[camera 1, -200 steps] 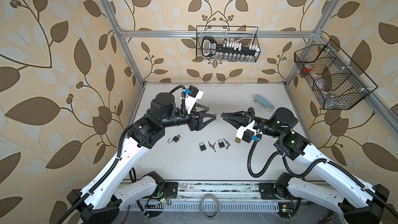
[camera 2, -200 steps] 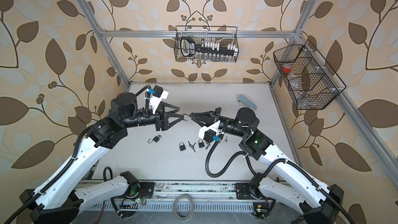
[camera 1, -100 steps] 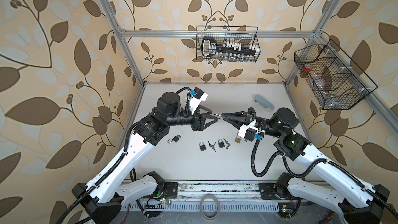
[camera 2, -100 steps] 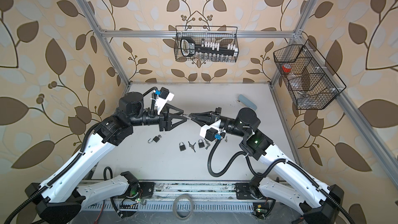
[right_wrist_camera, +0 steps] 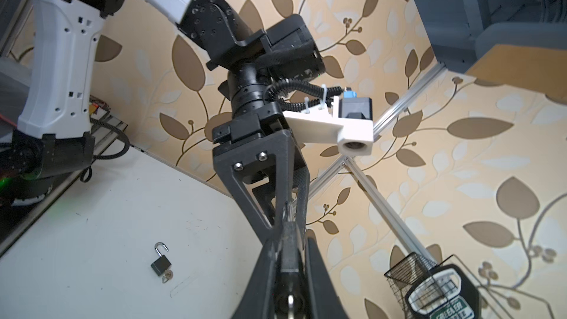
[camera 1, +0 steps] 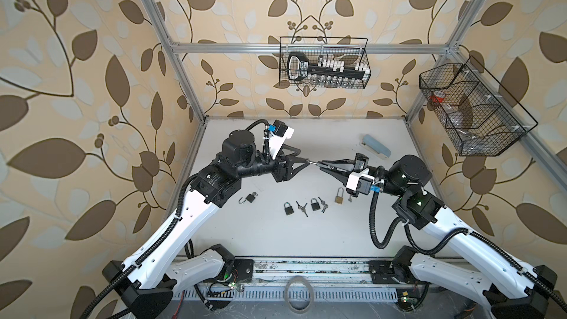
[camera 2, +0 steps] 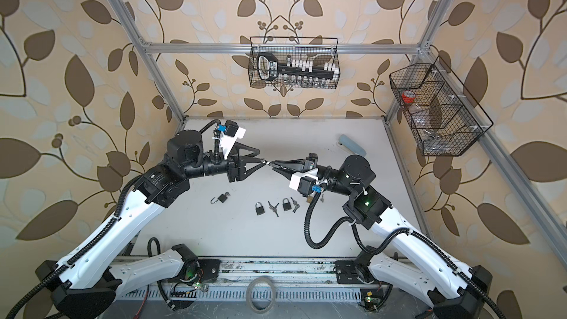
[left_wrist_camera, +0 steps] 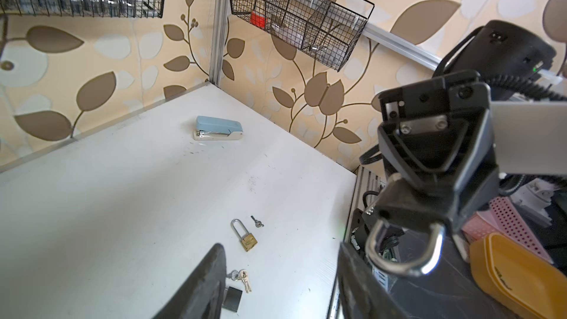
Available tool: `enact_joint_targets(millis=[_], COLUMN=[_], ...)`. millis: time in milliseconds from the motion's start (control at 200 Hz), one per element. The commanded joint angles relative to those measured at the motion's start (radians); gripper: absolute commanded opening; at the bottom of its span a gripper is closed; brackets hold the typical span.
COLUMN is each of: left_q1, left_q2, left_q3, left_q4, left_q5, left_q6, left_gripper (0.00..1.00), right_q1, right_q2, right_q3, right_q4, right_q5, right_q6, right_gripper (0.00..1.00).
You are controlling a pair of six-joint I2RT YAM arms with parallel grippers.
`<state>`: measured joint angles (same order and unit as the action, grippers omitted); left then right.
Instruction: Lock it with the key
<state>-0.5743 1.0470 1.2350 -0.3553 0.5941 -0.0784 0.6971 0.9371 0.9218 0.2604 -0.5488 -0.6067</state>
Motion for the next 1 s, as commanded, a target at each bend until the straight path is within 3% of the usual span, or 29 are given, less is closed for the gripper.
enact_joint_targets(millis=[0, 150, 470, 655, 800, 995], left_q1=[0.010, 0.010, 0.011, 0.009, 0.009, 0.009], left_q2=[-0.081, -0.139, -0.101, -0.086, -0.075, -0.046], left_q3=[-0.017, -0.026, 0.061, 0.071, 0.073, 0.095], left_q4=[0.006, -0.037, -0.027, -0.004, 0.037, 0.082], left_q5=[0.005, -0.089, -0.066, 0.053, 0.164, 0.240], left_q6=[0.063, 0.098, 0.034, 0.045, 0.042, 0.014], left_gripper=[0.63, 0.62, 0.54, 0.55, 0.54, 0.48], right_q1=[-0.001, -0.055, -0.192, -0.204, -0.195, -0.158], right_q2=[-0.007, 0.036, 0.094, 0.083, 0.081, 0.075], right_q3=[0.078, 0.188, 0.223, 0.177, 0.159, 0.159], right_q4=[-0.026, -0.187, -0.153, 0.025, 0.058, 0.019], right_q5=[0.136, 0.166, -0.210, -0.387, -0.417, -0.401], right_q6=[0.256, 0.510, 0.903, 1.062, 1.093, 1.034], right_gripper=[0.00, 0.00, 0.00, 0.00, 0.00, 0.00])
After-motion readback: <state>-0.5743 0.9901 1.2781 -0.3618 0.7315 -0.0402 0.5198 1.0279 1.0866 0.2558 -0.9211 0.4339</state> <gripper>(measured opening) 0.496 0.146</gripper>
